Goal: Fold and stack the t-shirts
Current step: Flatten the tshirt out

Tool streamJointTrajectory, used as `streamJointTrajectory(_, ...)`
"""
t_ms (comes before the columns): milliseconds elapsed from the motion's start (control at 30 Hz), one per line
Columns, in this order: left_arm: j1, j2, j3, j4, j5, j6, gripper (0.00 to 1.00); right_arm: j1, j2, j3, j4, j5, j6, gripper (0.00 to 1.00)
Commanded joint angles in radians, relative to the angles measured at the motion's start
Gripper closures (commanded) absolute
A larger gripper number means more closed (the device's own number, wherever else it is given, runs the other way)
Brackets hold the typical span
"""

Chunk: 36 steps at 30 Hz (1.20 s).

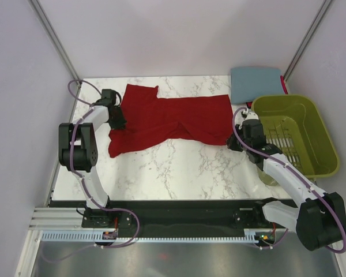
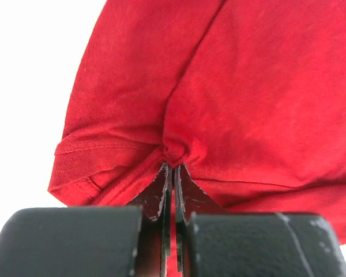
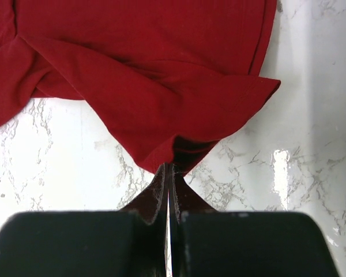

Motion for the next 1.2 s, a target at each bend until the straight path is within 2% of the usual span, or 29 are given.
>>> streamJointTrajectory(0, -0.005, -0.078, 0.094, -0.057, -0.045, 0.035, 0.98, 0.000, 0.008, 0.076, -0.022, 0.052, 0.014, 1.00)
streamJointTrajectory(100, -0.004, -0.144, 0.119, -0.090, -0.022, 0.035, 0.98, 0.000, 0.015, 0.103, -0.067, 0.082, 0.014, 1.00)
streamJointTrajectory(133, -0.001, -0.195, 0.115, -0.093, 0.035, 0.030, 0.98, 0.002, 0.010, 0.116, -0.084, 0.093, 0.012, 1.00)
streamJointTrajectory(400, 0.010, -0.384, -0.054, -0.147, 0.156, -0.051, 0.98, 0.000, 0.002, 0.129, -0.157, 0.139, 0.014, 1.00)
streamJointTrajectory(467, 0.045, -0.440, -0.143, -0.145, 0.154, -0.080, 0.98, -0.001, 0.005, 0.133, -0.197, 0.174, 0.020, 1.00)
streamJointTrajectory(633, 0.050, -0.646, -0.333, -0.144, 0.028, -0.175, 0.98, -0.009, 0.044, 0.163, -0.340, 0.263, 0.040, 1.00)
streamJointTrajectory(867, 0.052, -0.763, -0.540, -0.143, 0.106, -0.326, 0.98, -0.009, 0.036, 0.114, -0.358, 0.184, 0.023, 1.00)
streamJointTrajectory(1000, 0.052, -0.824, -0.605, -0.193, -0.007, -0.408, 0.98, -0.009, 0.030, 0.085, -0.367, 0.153, 0.020, 1.00)
streamJointTrajectory(1033, 0.052, -0.848, -0.614, -0.194, -0.015, -0.406, 0.95, -0.008, 0.030, 0.086, -0.369, 0.136, 0.020, 1.00)
streamJointTrajectory(1067, 0.053, -0.856, -0.608, -0.194, -0.015, -0.395, 0.85, -0.008, 0.028, 0.088, -0.372, 0.129, 0.020, 1.00)
streamJointTrajectory(1167, 0.052, -0.850, -0.525, -0.194, 0.017, -0.276, 0.66, -0.008, 0.039, 0.103, -0.394, 0.130, 0.028, 0.87)
